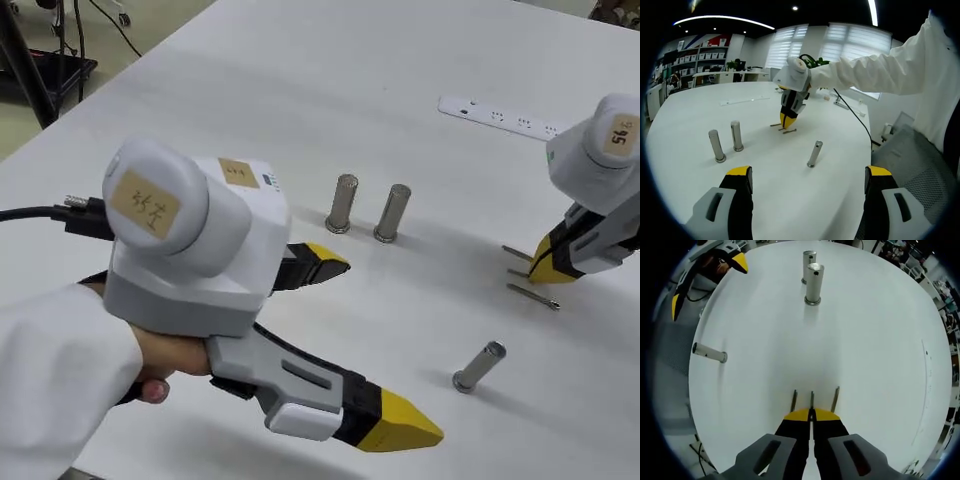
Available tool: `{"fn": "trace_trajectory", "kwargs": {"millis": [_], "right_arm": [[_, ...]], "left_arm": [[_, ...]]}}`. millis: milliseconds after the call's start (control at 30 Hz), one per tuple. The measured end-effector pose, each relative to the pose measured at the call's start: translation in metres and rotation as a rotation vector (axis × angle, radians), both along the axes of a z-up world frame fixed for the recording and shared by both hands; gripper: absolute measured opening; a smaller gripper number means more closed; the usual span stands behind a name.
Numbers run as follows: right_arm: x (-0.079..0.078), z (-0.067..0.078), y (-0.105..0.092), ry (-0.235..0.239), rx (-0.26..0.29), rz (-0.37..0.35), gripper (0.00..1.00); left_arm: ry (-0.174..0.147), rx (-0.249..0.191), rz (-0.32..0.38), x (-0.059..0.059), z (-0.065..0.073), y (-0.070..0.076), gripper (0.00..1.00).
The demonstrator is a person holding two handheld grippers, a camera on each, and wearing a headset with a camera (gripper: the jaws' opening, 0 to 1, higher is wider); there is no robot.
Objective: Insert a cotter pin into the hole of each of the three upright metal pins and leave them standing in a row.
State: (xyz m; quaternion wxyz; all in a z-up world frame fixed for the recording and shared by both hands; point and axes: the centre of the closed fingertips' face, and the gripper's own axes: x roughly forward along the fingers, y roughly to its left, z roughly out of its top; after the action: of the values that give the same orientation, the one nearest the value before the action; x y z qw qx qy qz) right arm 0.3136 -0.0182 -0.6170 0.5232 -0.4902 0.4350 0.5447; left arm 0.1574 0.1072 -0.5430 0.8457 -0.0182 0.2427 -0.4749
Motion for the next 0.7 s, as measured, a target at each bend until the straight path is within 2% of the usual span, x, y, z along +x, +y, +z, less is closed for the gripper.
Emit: {"fn": "trace_trajectory", "kwargs": {"millis": [200,300,433,500,567,600,700], "right_arm": [[0.002,0.0,-0.006,-0.014,-0.025,-0.002,0.0],[0.002,0.002,-0.009,-0.011,-0.014,-0.031,0.0],[0.0,0.011,-0.011,-0.032,-0.004,-0.029,0.0],[-0.001,0.017,-0.011,-0.045,0.012,-0.032,0.0],[-0.006,0.023,-0.007,-0.036,0.057,-0.058,0.0],[-0.006,0.026,-0.007,-0.048,0.071,-0.057,0.0],[-0.01,0.031,-0.01,-0.065,0.092,-0.065,0.0]], "left_arm": [[-0.003,0.004,0.004,0.001,0.001,0.001,0.92],[-0.008,0.001,0.012,0.003,0.002,0.001,0.89],[-0.003,-0.007,0.018,0.004,0.004,0.001,0.89],[-0.008,-0.004,0.011,0.004,0.005,0.001,0.88],[-0.003,-0.006,0.016,0.006,0.006,0.001,0.87],[0.003,-0.01,0.018,0.007,0.007,0.001,0.87],[0.001,-0.012,0.022,0.009,0.008,0.001,0.87]]}}
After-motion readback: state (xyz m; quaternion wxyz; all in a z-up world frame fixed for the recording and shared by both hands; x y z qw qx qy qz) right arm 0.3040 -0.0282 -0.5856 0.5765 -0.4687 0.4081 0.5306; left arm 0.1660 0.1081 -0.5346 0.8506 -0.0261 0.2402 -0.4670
